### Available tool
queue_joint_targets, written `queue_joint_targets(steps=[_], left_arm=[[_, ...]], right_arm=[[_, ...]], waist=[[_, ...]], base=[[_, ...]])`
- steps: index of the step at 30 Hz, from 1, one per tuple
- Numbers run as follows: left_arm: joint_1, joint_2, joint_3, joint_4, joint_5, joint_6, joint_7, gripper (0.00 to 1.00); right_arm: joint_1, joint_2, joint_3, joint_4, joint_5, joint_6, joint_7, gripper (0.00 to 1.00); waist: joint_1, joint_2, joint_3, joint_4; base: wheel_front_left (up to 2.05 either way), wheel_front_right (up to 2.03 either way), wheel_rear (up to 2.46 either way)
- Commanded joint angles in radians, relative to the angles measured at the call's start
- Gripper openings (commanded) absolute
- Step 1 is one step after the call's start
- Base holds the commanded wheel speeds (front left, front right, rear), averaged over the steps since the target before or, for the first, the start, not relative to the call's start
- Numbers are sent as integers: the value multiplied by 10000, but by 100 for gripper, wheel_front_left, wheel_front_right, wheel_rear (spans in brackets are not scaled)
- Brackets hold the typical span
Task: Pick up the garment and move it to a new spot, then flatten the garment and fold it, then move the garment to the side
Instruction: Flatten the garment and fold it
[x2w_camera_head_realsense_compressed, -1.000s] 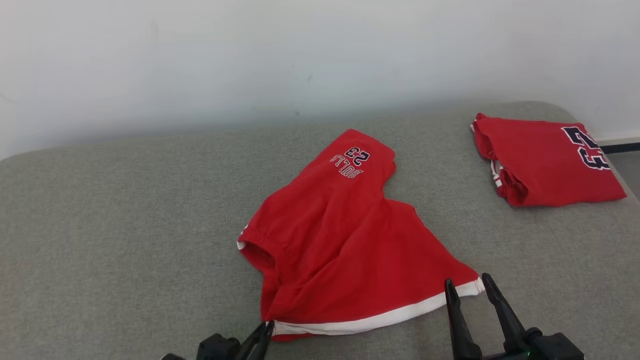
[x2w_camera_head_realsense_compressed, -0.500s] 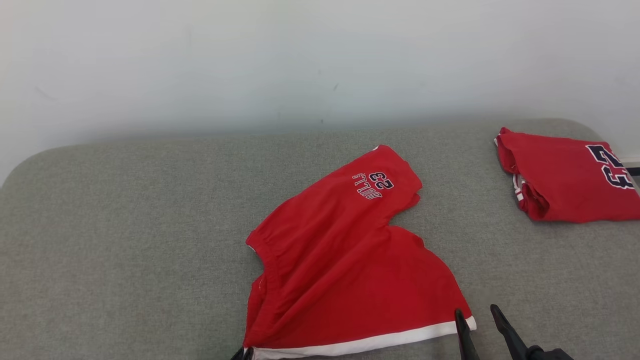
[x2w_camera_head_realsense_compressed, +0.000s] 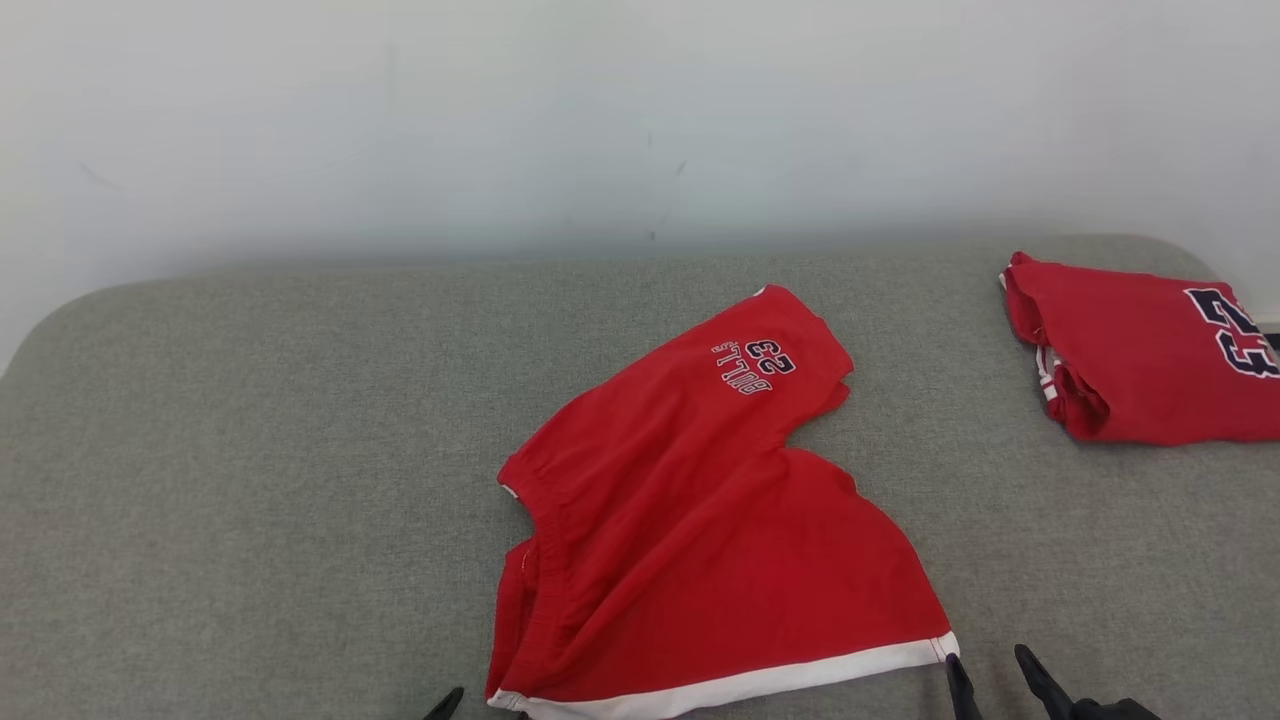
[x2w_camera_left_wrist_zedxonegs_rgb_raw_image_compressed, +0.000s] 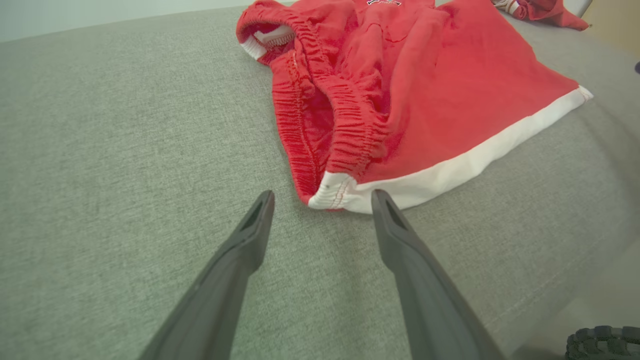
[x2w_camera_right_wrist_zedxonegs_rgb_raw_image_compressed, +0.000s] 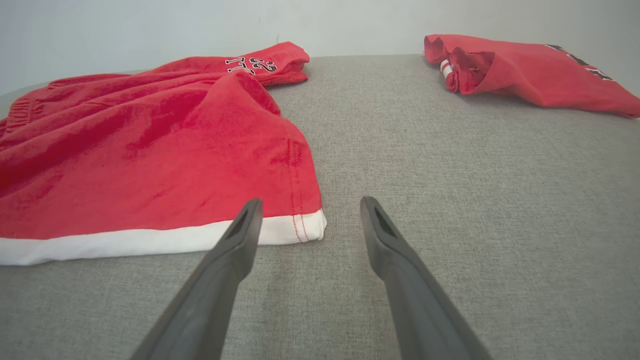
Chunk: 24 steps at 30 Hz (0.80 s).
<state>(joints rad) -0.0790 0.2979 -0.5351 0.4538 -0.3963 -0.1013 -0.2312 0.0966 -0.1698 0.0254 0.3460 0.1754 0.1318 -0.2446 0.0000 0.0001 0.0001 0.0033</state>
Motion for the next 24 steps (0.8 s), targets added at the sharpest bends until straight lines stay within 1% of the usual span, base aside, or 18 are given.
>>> queue_joint_targets(steps=[1,5,11,17,18,19,20,21,24], left_arm=[[-267,65,-117,-25,136,-53,125,100],[-666,193,-355,63,126,-148,350,100],[-1177,380,-817,316,-3,-254,707,100],[-1447,394,-1142,514,-262,-290,716,100],[-1463,370,-1201,596,-391,-277,787,68],[-1507,349,-1285,647,-471,-282,794,31],[-1621,344,-1500,706,-595,-288,688,0],[-1627,312,-1567,740,-723,-289,630,0],[-1633,309,-1739,775,-907,-289,424,0]], right_arm=[[-234,-115,85,258,1,-29,26,100],[-708,-282,245,890,30,-29,0,100],[-1542,-427,794,1848,96,-30,-37,100],[-2139,-450,1111,2741,301,-30,-121,100],[-2238,-401,1183,2950,332,-30,-125,87],[-2331,-361,1280,3148,400,-30,-117,62],[-2564,-339,1394,3390,441,-30,-149,12],[-2618,-309,1441,3488,478,-30,-166,0],[-2668,-323,1506,3583,585,-30,-192,0]], waist=[[0,-1,87,-49],[0,-1,263,-122],[0,-1,551,-172],[0,-1,731,-147],[0,-1,752,-143],[0,-1,773,-134],[0,-1,799,-113],[0,-1,794,-100],[0,-1,716,-67]], base=[[0,0,0],[0,0,0],[0,0,0],[0,0,0],[0,0,0],[0,0,0],[0,0,0],[0,0,0],[0,0,0]])
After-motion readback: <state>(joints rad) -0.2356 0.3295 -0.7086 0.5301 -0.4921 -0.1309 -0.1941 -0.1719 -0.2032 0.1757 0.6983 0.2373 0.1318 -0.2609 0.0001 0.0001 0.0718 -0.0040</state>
